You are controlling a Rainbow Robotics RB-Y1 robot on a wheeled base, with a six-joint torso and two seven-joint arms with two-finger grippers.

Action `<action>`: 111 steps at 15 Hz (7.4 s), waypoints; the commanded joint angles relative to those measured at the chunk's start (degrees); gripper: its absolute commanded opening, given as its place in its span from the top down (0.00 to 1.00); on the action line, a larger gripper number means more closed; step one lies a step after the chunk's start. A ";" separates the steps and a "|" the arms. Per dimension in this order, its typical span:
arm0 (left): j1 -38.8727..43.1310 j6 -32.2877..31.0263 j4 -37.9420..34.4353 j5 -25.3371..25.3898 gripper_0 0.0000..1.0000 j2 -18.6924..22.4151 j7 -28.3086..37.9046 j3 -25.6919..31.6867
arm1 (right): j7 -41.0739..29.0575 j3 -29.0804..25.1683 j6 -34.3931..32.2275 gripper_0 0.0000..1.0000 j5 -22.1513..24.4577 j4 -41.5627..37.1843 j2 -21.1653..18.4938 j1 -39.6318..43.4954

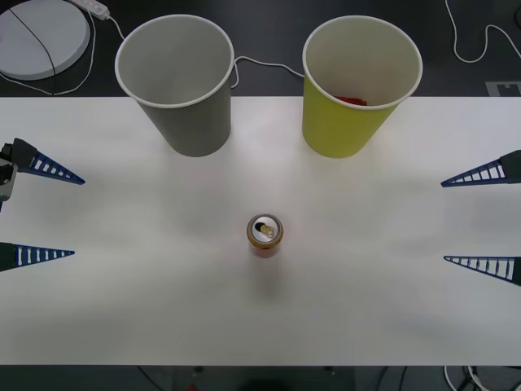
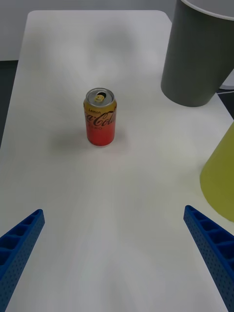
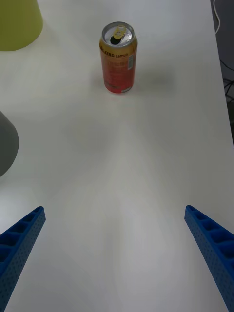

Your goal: Put the can into the green bin and the plastic bottle into the gray bin

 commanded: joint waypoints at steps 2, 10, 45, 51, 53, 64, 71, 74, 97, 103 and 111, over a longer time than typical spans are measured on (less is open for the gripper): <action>0.00 0.00 0.00 0.00 0.00 0.00 0.00 0.00 | 0.00 0.00 0.00 0.00 0.00 0.00 0.00 0.00; 0.00 0.00 0.00 0.00 0.00 0.00 0.00 0.00 | 1.23 3.95 4.04 0.00 -3.25 2.20 -3.69 3.87; 0.00 0.00 0.00 0.00 0.00 0.00 0.00 0.00 | 32.34 26.10 16.61 0.00 -10.63 36.56 21.71 -7.47; 0.00 0.00 0.00 0.00 0.00 0.00 0.00 0.00 | 36.39 33.40 26.81 0.00 -10.63 36.91 23.91 -9.14; 0.00 0.00 0.00 0.00 0.00 0.00 0.00 0.00 | 36.83 35.33 28.21 0.00 -10.72 39.64 25.49 -11.16; 0.00 0.00 0.00 0.00 0.00 0.00 0.00 0.00 | 40.08 41.13 33.66 0.00 -12.48 47.20 30.94 -17.31; 0.00 0.00 0.00 0.00 0.00 0.00 0.00 0.00 | 40.17 41.13 33.66 0.97 -12.48 47.11 30.94 -17.49; 0.00 0.00 0.00 0.00 0.00 0.00 0.00 0.00 | 39.90 41.13 33.57 1.00 -12.48 47.11 30.94 -17.49; 0.00 0.00 0.00 0.00 0.00 0.00 0.00 0.00 | -26.72 26.45 32.87 1.00 15.91 -4.92 9.76 0.88; 0.00 0.00 0.00 0.00 0.00 0.00 0.00 0.00 | -49.13 15.82 22.94 1.00 20.48 -13.45 3.25 0.97; 0.00 0.00 0.00 0.00 0.00 0.00 0.00 0.00 | -68.38 7.91 19.07 1.00 12.48 -16.26 -13.10 0.88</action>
